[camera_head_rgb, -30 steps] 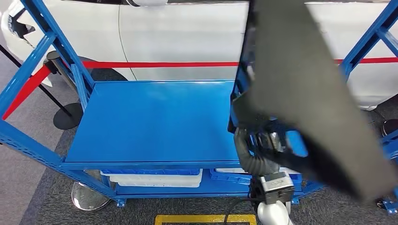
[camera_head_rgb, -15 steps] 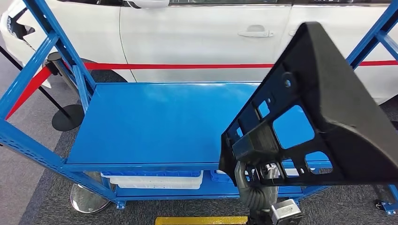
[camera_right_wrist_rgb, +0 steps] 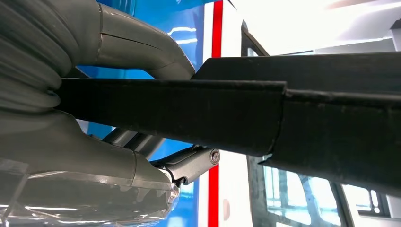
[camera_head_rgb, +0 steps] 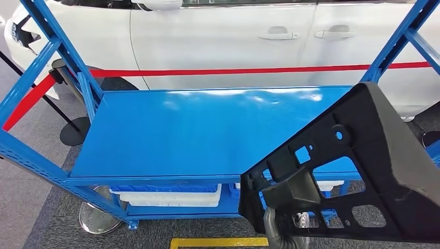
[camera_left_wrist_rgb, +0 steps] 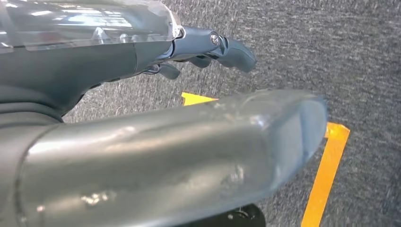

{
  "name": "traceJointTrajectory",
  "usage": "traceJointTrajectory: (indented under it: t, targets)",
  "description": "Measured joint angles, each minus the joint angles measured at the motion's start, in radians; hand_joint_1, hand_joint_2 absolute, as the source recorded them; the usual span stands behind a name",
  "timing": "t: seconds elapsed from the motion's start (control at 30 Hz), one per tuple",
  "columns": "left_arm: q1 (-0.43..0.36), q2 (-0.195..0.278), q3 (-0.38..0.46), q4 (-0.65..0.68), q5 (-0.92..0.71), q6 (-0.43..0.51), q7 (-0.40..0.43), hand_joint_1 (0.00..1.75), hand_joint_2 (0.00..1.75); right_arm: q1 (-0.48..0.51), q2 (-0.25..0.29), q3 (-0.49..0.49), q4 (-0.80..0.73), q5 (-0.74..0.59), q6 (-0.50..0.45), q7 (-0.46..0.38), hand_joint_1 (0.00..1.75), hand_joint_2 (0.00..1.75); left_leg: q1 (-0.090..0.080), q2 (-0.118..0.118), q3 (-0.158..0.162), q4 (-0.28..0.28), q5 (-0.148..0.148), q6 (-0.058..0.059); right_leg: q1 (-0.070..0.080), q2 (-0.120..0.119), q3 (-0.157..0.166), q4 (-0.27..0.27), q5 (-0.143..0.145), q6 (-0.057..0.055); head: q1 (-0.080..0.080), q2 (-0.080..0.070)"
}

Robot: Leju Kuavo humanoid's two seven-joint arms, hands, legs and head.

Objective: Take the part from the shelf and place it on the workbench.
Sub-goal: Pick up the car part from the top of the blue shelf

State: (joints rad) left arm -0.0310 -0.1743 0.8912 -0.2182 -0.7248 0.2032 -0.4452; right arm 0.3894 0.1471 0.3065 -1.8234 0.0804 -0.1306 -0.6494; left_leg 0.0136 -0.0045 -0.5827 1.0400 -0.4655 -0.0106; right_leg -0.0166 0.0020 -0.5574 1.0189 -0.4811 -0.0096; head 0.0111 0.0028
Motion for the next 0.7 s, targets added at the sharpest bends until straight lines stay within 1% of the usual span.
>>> traceJointTrajectory:
  t: [0.03, 0.07, 0.1, 0.13, 0.17, 0.2, 0.23, 0.27, 0.3, 0.33, 0.37, 0.4, 0.43, 0.47, 0.5, 0.53, 0.57, 0.6, 0.63, 0.67, 0.7]
  targets:
    - [0.000, 0.000, 0.002, 0.000, -0.002, 0.000, 0.001, 0.00, 0.00, 0.001, 0.006, -0.002, 0.001, 0.005, 0.005, 0.000, 1.75, 1.75, 0.002, 0.000, -0.013, 0.031, -0.031, -0.003, -0.001, -0.002, -0.007, -0.003, 0.008, -0.009, -0.001, 0.000]
    - [0.000, 0.000, 0.004, 0.000, -0.004, 0.000, 0.001, 0.00, 0.00, 0.002, 0.011, -0.003, 0.001, 0.010, 0.011, 0.000, 1.75, 1.75, 0.003, 0.000, -0.030, 0.082, -0.073, -0.006, 0.000, -0.003, -0.015, -0.003, 0.014, -0.015, -0.003, 0.000]
    - [-0.001, 0.000, 0.005, 0.000, -0.007, 0.000, 0.002, 0.00, 0.00, 0.003, 0.016, -0.005, 0.001, 0.015, 0.017, 0.000, 1.75, 1.75, 0.003, 0.001, -0.051, 0.146, -0.118, -0.008, 0.002, -0.004, -0.025, -0.002, 0.021, -0.020, -0.004, 0.000]
    - [-0.001, 0.000, 0.007, 0.000, -0.010, 0.000, 0.003, 0.00, 0.00, 0.004, 0.019, -0.006, 0.002, 0.019, 0.023, -0.001, 1.75, 1.75, 0.003, 0.001, -0.066, 0.205, -0.153, -0.009, 0.004, -0.004, -0.036, -0.001, 0.028, -0.022, -0.005, 0.000]
    - [-0.001, 0.000, 0.008, 0.000, -0.011, 0.000, 0.004, 0.00, 0.00, 0.006, 0.021, -0.008, 0.003, 0.022, 0.027, -0.001, 1.75, 1.75, 0.003, 0.001, -0.069, 0.242, -0.172, -0.009, 0.007, -0.004, -0.047, 0.001, 0.035, -0.022, -0.005, 0.000]
    - [-0.001, 0.000, 0.009, 0.000, -0.012, -0.001, 0.004, 0.00, 0.00, 0.007, 0.023, -0.009, 0.004, 0.025, 0.029, -0.001, 1.75, 1.75, 0.003, 0.001, -0.054, 0.243, -0.171, -0.007, 0.010, -0.004, -0.057, 0.003, 0.042, -0.022, -0.005, 0.000]
    - [-0.002, 0.000, 0.009, 0.000, -0.014, -0.001, 0.005, 0.00, 0.00, 0.008, 0.025, -0.011, 0.004, 0.028, 0.031, -0.001, 1.75, 1.75, 0.002, 0.001, -0.019, 0.202, -0.154, -0.003, 0.012, -0.004, -0.067, 0.006, 0.048, -0.021, -0.005, 0.000]
    - [-0.002, 0.000, 0.010, 0.000, -0.015, -0.002, 0.006, 0.00, 0.00, 0.009, 0.028, -0.012, 0.005, 0.030, 0.032, -0.002, 1.75, 1.75, 0.001, 0.001, 0.031, 0.133, -0.130, 0.003, 0.014, -0.004, -0.075, 0.007, 0.055, -0.020, -0.005, 0.000]
    - [-0.004, 0.000, 0.010, 0.000, -0.017, -0.002, 0.007, 0.00, 0.00, 0.010, 0.030, -0.014, 0.005, 0.032, 0.033, -0.002, 1.75, 1.75, -0.003, 0.001, 0.079, 0.057, -0.113, 0.010, 0.016, -0.004, -0.081, 0.009, 0.062, -0.018, -0.004, 0.000]
    - [-0.006, 0.001, 0.010, 0.000, -0.018, -0.002, 0.007, 0.00, 0.00, 0.010, 0.032, -0.015, 0.005, 0.034, 0.034, -0.002, 1.75, 1.75, -0.007, 0.001, 0.114, -0.002, -0.098, 0.016, 0.017, -0.004, -0.085, 0.010, 0.069, -0.013, -0.004, 0.000]
    - [-0.008, 0.001, 0.010, 0.000, -0.019, -0.002, 0.007, 0.00, 0.00, 0.011, 0.034, -0.016, 0.005, 0.034, 0.036, -0.002, 1.75, 1.75, -0.011, 0.002, 0.133, -0.038, -0.090, 0.021, 0.016, -0.005, -0.087, 0.010, 0.075, -0.007, -0.004, 0.000]
    - [-0.009, 0.001, 0.010, 0.000, -0.020, -0.002, 0.008, 0.00, 0.00, 0.011, 0.036, -0.016, 0.005, 0.035, 0.037, -0.002, 1.75, 1.75, -0.016, 0.002, 0.135, -0.050, -0.086, 0.024, 0.015, -0.006, -0.087, 0.009, 0.082, -0.001, -0.004, 0.000]
    - [-0.009, 0.001, 0.010, 0.000, -0.020, -0.002, 0.008, 0.00, 0.00, 0.012, 0.037, -0.017, 0.005, 0.035, 0.039, -0.002, 1.75, 1.75, -0.018, 0.002, 0.132, -0.051, -0.075, 0.027, 0.014, -0.007, -0.086, 0.005, 0.090, 0.007, -0.005, 0.000]
    - [-0.008, 0.001, 0.010, 0.000, -0.020, -0.002, 0.008, 0.00, 0.00, 0.012, 0.037, -0.017, 0.005, 0.036, 0.040, -0.002, 1.75, 1.75, -0.016, 0.004, 0.128, -0.054, -0.065, 0.031, 0.012, -0.006, -0.088, 0.004, 0.093, 0.013, -0.006, 0.000]
    - [-0.008, 0.000, 0.010, 0.000, -0.020, -0.002, 0.008, 0.00, 0.00, 0.013, 0.037, -0.018, 0.005, 0.036, 0.041, -0.002, 1.75, 1.75, -0.014, 0.006, 0.121, -0.057, -0.052, 0.037, 0.011, -0.005, -0.092, 0.010, 0.082, 0.018, -0.006, 0.000]
    - [-0.009, 0.000, 0.011, 0.000, -0.020, -0.002, 0.008, 0.00, 0.00, 0.014, 0.037, -0.018, 0.005, 0.036, 0.041, -0.002, 1.75, 1.75, -0.010, 0.009, 0.111, -0.062, -0.039, 0.044, 0.010, -0.003, -0.101, 0.032, 0.051, 0.023, -0.005, 0.000]
    - [-0.009, -0.001, 0.011, 0.000, -0.020, -0.002, 0.008, 0.00, 0.00, 0.015, 0.037, -0.019, 0.005, 0.036, 0.042, -0.002, 1.75, 1.75, -0.008, 0.012, 0.099, -0.064, -0.026, 0.048, 0.007, -0.002, -0.115, 0.074, 0.002, 0.028, -0.003, 0.000]
    - [-0.009, -0.001, 0.011, 0.000, -0.020, -0.002, 0.008, 0.00, 0.00, 0.016, 0.037, -0.021, 0.005, 0.037, 0.043, -0.002, 1.75, 1.75, -0.008, 0.014, 0.085, -0.063, -0.015, 0.052, 0.005, -0.002, -0.131, 0.132, -0.052, 0.033, -0.002, 0.000]
    - [-0.009, -0.001, 0.011, 0.000, -0.021, -0.002, 0.008, 0.00, 0.00, 0.016, 0.037, -0.022, 0.005, 0.037, 0.045, -0.002, 1.75, 1.75, -0.008, 0.015, 0.071, -0.062, -0.005, 0.053, 0.003, -0.002, -0.144, 0.196, -0.095, 0.037, 0.000, 0.000]
    - [-0.009, -0.001, 0.011, 0.000, -0.022, -0.003, 0.009, 0.00, 0.00, 0.016, 0.037, -0.024, 0.006, 0.037, 0.046, -0.002, 1.75, 1.75, -0.008, 0.016, 0.057, -0.059, 0.005, 0.051, 0.001, -0.002, -0.148, 0.245, -0.115, 0.041, 0.000, 0.000]
    - [-0.009, -0.002, 0.011, 0.000, -0.022, -0.003, 0.009, 0.00, 0.00, 0.016, 0.037, -0.026, 0.006, 0.037, 0.047, -0.002, 1.75, 1.75, -0.007, 0.017, 0.042, -0.055, 0.013, 0.048, -0.002, -0.002, -0.138, 0.266, -0.111, 0.044, 0.000, 0.000]
